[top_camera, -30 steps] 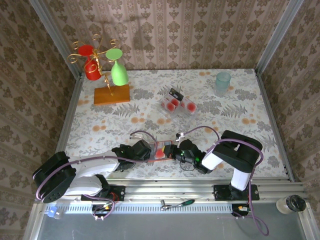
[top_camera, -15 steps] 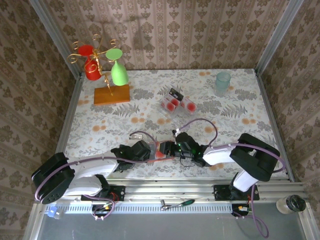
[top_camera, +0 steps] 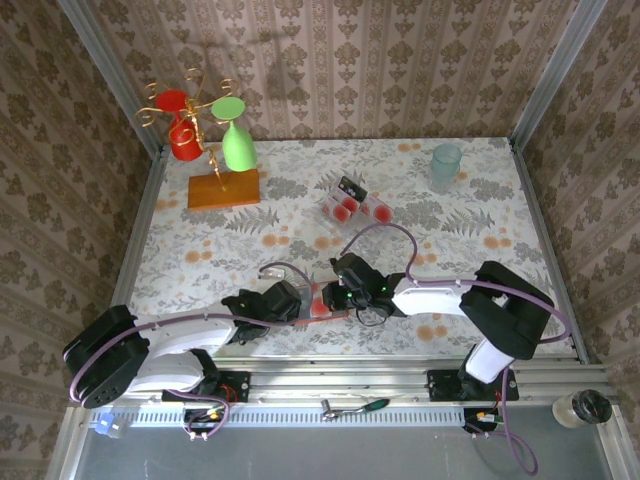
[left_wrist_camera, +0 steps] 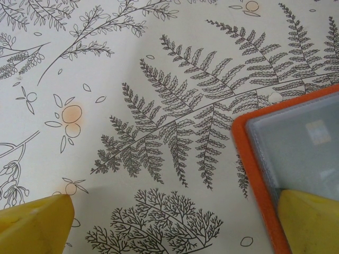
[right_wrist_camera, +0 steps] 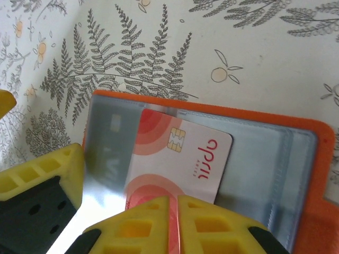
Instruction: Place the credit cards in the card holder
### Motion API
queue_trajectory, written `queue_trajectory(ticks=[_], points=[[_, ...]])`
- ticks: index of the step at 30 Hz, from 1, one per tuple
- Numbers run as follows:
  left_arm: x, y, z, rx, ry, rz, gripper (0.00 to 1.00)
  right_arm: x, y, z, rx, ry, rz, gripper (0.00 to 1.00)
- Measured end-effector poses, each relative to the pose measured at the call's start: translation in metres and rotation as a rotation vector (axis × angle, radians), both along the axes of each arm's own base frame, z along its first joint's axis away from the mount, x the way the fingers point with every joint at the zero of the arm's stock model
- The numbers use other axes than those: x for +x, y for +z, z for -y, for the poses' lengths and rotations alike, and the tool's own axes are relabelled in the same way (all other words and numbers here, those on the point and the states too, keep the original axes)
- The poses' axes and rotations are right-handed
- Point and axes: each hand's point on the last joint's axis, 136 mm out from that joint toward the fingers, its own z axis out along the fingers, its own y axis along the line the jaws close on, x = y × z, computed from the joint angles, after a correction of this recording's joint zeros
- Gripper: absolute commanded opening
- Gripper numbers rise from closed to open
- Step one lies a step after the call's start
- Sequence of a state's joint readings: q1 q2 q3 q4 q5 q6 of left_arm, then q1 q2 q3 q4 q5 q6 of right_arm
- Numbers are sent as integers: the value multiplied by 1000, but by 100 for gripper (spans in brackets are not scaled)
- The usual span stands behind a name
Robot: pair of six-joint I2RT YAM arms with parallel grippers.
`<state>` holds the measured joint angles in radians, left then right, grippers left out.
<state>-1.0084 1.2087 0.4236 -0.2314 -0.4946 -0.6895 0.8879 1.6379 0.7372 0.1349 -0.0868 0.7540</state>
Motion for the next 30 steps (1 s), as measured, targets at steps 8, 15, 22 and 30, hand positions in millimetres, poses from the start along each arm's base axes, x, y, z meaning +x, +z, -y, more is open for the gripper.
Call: queue_trajectory(ticks=[8,15,22,30], points=[[0,0,0,0,0,0,100,7,3,-14,-26,48,-1,9],[0,0,0,-3,0,2,100,18,8,-29,-23,67,11,8],[0,-1,0,-4,1,2,100,19,-10,-31,-64,77,-16,4],[0,-1,0,-8,6,2,100,20,-9,-34,-65,86,-26,3]])
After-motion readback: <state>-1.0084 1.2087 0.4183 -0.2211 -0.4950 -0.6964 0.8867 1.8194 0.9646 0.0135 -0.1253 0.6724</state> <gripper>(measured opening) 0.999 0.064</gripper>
